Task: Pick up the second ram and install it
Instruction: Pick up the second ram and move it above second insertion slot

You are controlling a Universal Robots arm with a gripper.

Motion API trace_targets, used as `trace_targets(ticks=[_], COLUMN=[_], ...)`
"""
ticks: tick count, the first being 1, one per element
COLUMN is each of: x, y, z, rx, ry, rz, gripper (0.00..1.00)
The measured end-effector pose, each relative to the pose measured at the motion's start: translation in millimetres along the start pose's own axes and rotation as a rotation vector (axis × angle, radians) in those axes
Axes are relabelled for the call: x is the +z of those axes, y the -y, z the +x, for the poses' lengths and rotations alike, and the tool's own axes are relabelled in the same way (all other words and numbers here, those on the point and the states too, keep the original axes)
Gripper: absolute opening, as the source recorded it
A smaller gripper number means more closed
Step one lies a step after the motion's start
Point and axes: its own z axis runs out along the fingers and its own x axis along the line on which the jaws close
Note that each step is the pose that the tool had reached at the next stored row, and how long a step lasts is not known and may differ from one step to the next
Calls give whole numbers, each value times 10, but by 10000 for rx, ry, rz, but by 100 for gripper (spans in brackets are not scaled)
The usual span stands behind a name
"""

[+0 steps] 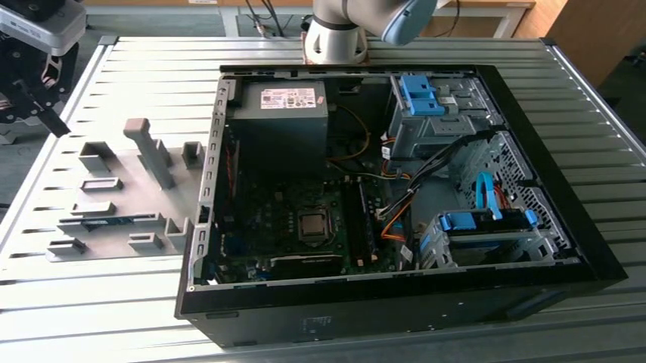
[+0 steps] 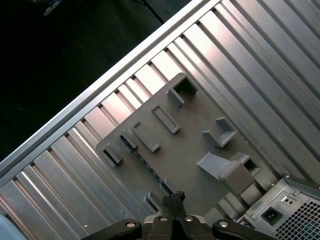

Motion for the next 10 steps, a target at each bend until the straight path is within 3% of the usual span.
trace_targets(ticks=[10], x=[0], y=[0], z=[0], rx=[-14], ry=[-2], rz=[0], gripper=[10])
